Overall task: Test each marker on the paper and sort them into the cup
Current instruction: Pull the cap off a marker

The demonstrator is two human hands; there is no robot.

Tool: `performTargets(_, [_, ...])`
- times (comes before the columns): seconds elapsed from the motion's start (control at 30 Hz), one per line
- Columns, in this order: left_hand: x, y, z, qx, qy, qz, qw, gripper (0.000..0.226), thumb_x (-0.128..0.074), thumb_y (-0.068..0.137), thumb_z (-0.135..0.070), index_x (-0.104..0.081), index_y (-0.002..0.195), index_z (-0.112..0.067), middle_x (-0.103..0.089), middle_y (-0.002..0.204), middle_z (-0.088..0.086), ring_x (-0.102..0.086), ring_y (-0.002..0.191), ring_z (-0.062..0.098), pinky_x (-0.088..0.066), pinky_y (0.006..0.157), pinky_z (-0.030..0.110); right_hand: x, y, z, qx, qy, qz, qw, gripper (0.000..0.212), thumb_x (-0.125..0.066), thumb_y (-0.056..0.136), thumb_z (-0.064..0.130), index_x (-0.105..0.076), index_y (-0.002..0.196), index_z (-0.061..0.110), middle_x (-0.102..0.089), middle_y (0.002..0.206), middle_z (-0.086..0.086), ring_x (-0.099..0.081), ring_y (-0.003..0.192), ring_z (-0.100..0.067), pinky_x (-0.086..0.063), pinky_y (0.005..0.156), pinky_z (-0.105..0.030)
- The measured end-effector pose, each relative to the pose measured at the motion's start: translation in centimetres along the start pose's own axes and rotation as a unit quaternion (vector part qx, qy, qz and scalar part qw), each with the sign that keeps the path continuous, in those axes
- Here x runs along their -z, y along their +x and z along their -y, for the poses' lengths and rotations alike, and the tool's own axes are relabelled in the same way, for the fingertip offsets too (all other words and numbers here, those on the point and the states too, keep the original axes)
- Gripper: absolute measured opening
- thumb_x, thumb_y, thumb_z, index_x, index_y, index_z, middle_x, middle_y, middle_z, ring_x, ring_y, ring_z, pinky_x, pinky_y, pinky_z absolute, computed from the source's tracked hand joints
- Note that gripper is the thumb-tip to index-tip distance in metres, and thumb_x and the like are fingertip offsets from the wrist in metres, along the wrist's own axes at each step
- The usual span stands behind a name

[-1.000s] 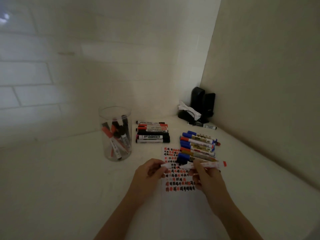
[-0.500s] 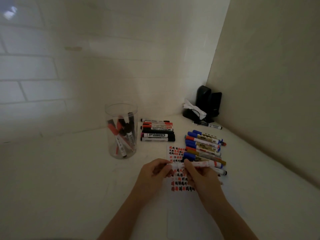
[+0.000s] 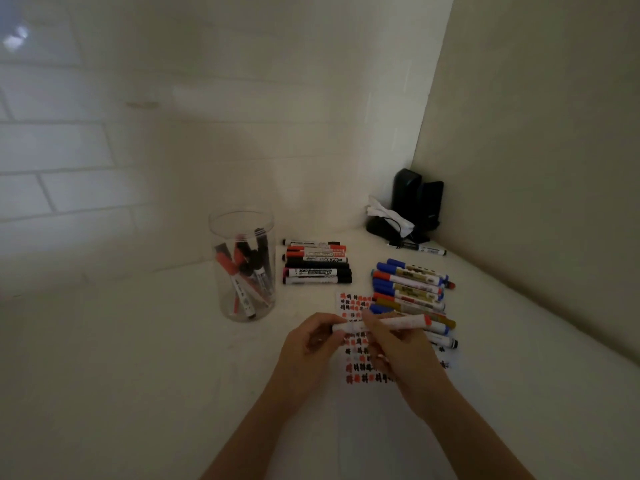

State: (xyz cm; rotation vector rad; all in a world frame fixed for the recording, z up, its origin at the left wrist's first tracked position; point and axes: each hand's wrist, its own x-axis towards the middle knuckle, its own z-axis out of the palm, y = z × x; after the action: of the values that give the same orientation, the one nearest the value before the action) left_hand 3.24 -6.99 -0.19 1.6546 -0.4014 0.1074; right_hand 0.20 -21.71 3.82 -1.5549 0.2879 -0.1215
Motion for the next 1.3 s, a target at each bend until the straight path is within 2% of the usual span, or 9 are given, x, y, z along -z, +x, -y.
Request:
performTargets(0.1, [0.2, 0.3, 0.6, 0.013, 0.021, -0.026, 0.999, 0.018, -0.06, 0.091, -0.009, -0.064, 0.102, -0.022, -0.067, 0.1, -0.009, -0.064, 0.093, 0.002, -0.05, 0.078, 0.013, 2.4, -0.4, 0.1, -0.04, 0.017, -0.011, 0.999, 0.024, -0.067, 0.084, 0.042, -0.072, 0.092, 0.02, -0.072, 0.083, -0.006, -0.065, 0.073, -0.016, -0.053, 0.066, -0.028])
performTargets(0.2, [0.2, 0.3, 0.9, -0.003, 0.043, -0.028, 0.999, 0.021, -0.063, 0.088, -0.005, -0.065, 0.103, -0.02, -0.068, 0.1, -0.011, -0.064, 0.094, 0.001, -0.048, 0.08, 0.011, 4.6, -0.9, -0.3, 0.036, -0.146, 0.015, 0.989, 0.011, -0.066, 0.086, 0.03, -0.074, 0.09, 0.024, -0.072, 0.079, -0.002, -0.065, 0.068, -0.012, -0.054, 0.067, -0.025])
performTargets(0.3, [0.0, 0.3, 0.9, -0.019, 0.044, -0.018, 0.999, 0.022, -0.064, 0.087, -0.003, -0.065, 0.103, -0.017, -0.069, 0.1, -0.012, -0.065, 0.094, 0.001, -0.049, 0.082, 0.012, 5.4, -0.6, -0.6, 0.101, -0.351, 0.074, 0.928, 0.016, -0.061, 0.09, 0.036, -0.071, 0.102, 0.031, -0.068, 0.08, 0.017, -0.063, 0.073, 0.003, -0.048, 0.067, -0.009])
performTargets(0.4, [0.0, 0.4, 1.1, -0.004, 0.045, -0.028, 0.999, 0.024, -0.064, 0.087, -0.006, -0.064, 0.107, -0.02, -0.067, 0.105, -0.014, -0.064, 0.097, 0.0, -0.05, 0.084, 0.013, 6.1, 0.4, -0.3, 0.15, -0.449, 0.061, 0.879, 0.025, -0.056, 0.093, 0.037, -0.067, 0.112, 0.027, -0.064, 0.092, 0.017, -0.057, 0.073, 0.008, -0.041, 0.064, -0.002])
performTargets(0.57, [-0.3, 0.2, 1.1, 0.024, 0.07, -0.056, 0.996, 0.018, -0.062, 0.09, -0.011, -0.065, 0.103, -0.023, -0.066, 0.104, -0.015, -0.061, 0.096, -0.006, -0.046, 0.081, 0.006, 9.1, 5.3, 0.5, 0.183, -0.496, -0.109, 0.841, 0.026, -0.055, 0.094, 0.031, -0.064, 0.117, 0.022, -0.065, 0.106, 0.0, -0.054, 0.079, -0.005, -0.04, 0.068, -0.013])
performTargets(0.73, [-0.7, 0.5, 1.5, 0.044, 0.108, -0.088, 0.989, 0.02, -0.058, 0.092, -0.01, -0.063, 0.104, -0.026, -0.063, 0.106, -0.018, -0.059, 0.097, -0.006, -0.045, 0.077, 0.004, 8.9, 8.8, 0.5, 0.128, -0.564, -0.123, 0.807, 0.027, -0.053, 0.094, 0.037, -0.06, 0.119, 0.033, -0.062, 0.114, 0.003, -0.054, 0.1, -0.015, -0.043, 0.092, -0.038])
performTargets(0.87, [-0.8, 1.6, 1.5, 0.039, 0.144, -0.124, 0.981, 0.026, -0.055, 0.092, -0.006, -0.061, 0.109, -0.025, -0.058, 0.113, -0.013, -0.057, 0.1, -0.001, -0.046, 0.084, 0.011, 7.5, 7.5, 0.5, 0.237, -0.53, -0.126, 0.805, 0.031, -0.058, 0.091, 0.025, -0.058, 0.122, 0.029, -0.055, 0.129, 0.002, -0.047, 0.119, -0.019, -0.036, 0.1, -0.041])
performTargets(1.07, [0.4, 8.4, 1.3, -0.014, 0.391, -0.067, 0.918, 0.04, -0.055, 0.092, -0.008, -0.049, 0.131, -0.013, -0.045, 0.137, 0.003, -0.04, 0.128, 0.02, -0.032, 0.108, 0.029, 5.9, 2.1, -2.1, 0.344, -0.496, -0.012, 0.797, 0.021, -0.072, 0.079, 0.023, -0.069, 0.098, 0.031, -0.068, 0.1, 0.011, -0.062, 0.097, -0.009, -0.052, 0.087, -0.036])
performTargets(1.3, [1.1, 13.4, 2.5, -0.024, 0.578, -0.051, 0.814, 0.042, -0.054, 0.093, -0.019, -0.046, 0.134, -0.015, -0.049, 0.137, 0.006, -0.047, 0.12, 0.024, -0.04, 0.1, 0.035, 7.5, 1.5, -3.4, 0.307, -0.477, -0.006, 0.823, 0.026, -0.078, 0.072, 0.02, -0.071, 0.091, 0.035, -0.07, 0.089, 0.019, -0.064, 0.081, 0.0, -0.054, 0.077, -0.024])
